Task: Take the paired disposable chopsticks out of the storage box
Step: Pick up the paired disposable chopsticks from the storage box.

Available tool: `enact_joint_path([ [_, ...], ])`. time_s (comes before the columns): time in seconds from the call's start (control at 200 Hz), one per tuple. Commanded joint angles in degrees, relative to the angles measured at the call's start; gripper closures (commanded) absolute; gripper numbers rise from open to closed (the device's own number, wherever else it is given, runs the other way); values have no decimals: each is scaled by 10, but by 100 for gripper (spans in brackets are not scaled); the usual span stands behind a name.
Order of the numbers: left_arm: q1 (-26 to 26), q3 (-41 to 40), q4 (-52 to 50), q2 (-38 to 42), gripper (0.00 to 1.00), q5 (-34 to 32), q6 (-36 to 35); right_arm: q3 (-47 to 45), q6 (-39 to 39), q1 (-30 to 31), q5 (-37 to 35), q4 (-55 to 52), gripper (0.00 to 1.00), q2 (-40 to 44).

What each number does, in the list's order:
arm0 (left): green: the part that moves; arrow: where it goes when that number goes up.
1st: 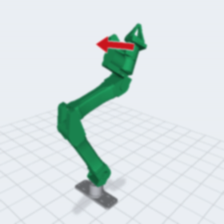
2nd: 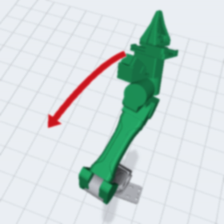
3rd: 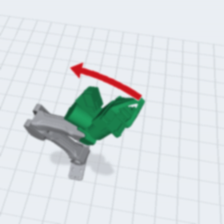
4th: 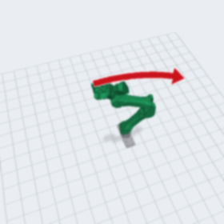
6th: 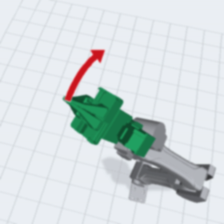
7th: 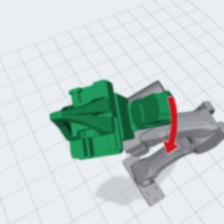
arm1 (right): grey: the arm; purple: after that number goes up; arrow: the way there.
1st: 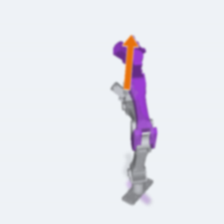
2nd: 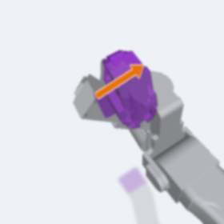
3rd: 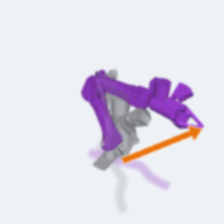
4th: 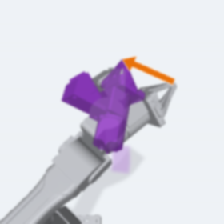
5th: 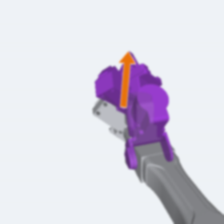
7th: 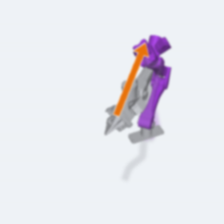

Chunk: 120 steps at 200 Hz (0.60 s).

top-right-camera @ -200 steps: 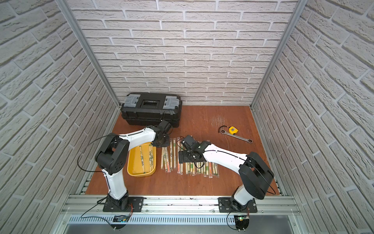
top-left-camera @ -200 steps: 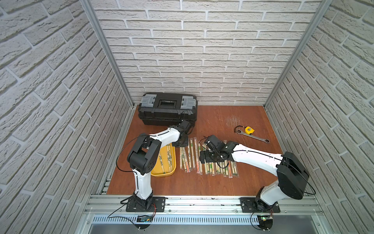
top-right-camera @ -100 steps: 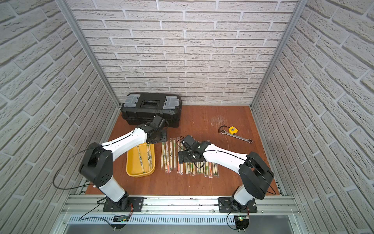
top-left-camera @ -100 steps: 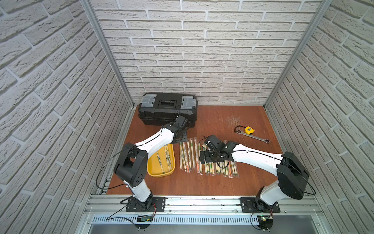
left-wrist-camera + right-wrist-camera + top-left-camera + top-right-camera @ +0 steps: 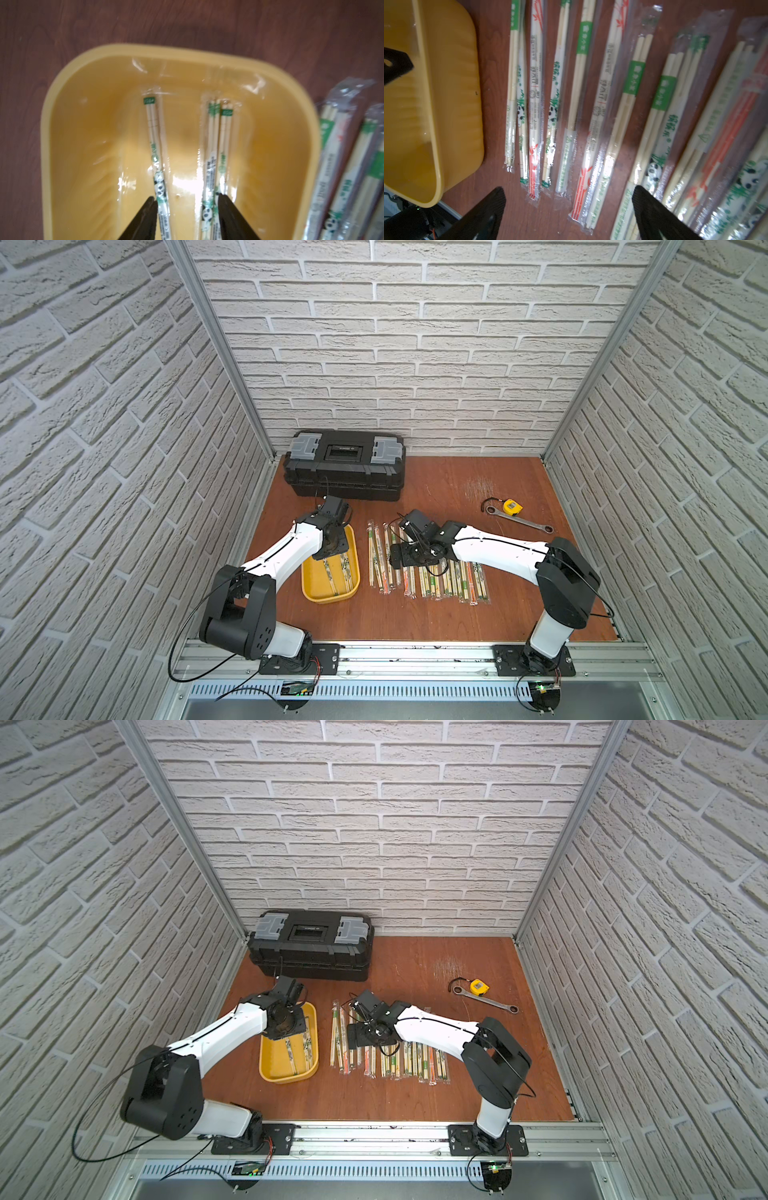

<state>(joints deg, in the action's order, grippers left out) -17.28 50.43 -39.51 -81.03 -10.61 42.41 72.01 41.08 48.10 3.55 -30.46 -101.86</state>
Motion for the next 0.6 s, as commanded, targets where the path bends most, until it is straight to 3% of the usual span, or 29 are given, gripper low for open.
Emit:
enact_joint_path([
  [0.0, 17, -20, -8, 17, 50, 0, 14, 33, -10, 10, 8, 2, 4, -22],
  [0.38, 56, -76, 31, 1, 53, 19, 34, 115, -8, 24, 8, -28, 5, -93],
  [0.595, 78, -94, 70, -22, 61, 57, 37, 164, 0, 31, 6, -58, 7, -144],
])
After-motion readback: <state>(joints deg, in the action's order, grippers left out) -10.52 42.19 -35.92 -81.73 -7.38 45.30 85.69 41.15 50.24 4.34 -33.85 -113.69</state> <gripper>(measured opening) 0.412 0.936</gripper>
